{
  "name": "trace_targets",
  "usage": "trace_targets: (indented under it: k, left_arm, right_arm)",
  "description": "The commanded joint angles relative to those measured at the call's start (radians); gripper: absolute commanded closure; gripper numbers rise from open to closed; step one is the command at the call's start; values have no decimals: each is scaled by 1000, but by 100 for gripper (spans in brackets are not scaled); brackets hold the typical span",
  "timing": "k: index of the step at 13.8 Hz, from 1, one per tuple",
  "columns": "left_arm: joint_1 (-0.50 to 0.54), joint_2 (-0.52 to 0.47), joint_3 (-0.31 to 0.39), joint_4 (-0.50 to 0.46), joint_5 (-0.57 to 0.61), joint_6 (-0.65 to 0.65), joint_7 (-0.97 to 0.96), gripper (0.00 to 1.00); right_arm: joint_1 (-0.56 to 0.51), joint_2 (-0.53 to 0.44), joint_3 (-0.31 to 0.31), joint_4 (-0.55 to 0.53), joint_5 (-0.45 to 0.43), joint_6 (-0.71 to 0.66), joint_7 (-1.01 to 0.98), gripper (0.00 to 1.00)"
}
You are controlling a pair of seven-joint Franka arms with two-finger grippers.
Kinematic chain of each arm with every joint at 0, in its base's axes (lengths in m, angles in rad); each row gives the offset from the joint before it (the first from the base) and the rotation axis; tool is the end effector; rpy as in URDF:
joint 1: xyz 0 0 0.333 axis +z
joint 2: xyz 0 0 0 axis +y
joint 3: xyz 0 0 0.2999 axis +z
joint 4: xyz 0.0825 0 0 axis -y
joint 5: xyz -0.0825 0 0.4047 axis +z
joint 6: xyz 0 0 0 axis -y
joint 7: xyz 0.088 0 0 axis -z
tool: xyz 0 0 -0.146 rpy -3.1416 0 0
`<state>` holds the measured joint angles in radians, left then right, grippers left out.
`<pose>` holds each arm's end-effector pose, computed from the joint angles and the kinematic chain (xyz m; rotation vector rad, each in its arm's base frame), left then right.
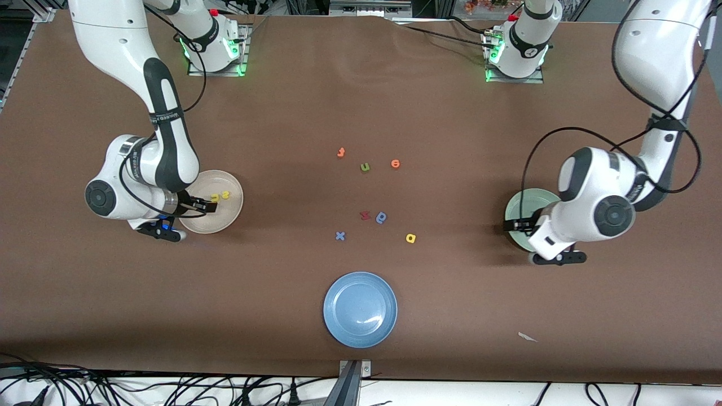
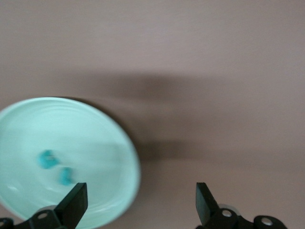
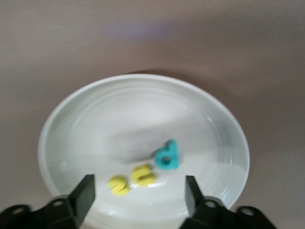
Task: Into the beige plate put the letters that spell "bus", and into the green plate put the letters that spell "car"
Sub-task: 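Carry the teal d to the white plate while the left gripper drops its letter, then release the teal d on the white plate and raise the right gripper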
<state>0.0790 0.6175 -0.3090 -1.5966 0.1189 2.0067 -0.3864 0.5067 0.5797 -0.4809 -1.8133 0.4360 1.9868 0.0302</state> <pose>0.6614 -0.1285 0.2078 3.0990 0.2087 -0.2988 0.6062 0.0561 0.1631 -2.9938 0.3355 0.4810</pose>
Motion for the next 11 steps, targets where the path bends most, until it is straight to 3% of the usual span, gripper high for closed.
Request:
trace_targets:
  k: [1, 5, 8, 9, 11]
  left_arm:
    - [-109, 120, 8, 154, -15, 4, -214, 0]
    - [-226, 169, 8, 176, -8, 156, -432, 0]
    - [-298, 202, 19, 161, 5, 309, -526, 0]
    - [-323, 212, 30, 159, 33, 317, -558, 0]
    - [-350, 241, 44, 167, 85, 317, -611, 1]
  right_arm:
    - [3, -11, -28, 142, -35, -182, 7, 0]
    - [-2, -14, -36, 310, -105, -374, 1, 0]
    - [-1, -53, -45, 353, -115, -428, -4, 0]
    - [-10, -79, -3, 344, -173, -427, 8, 0]
    - [-92, -144, 182, 335, -366, -407, 22, 0]
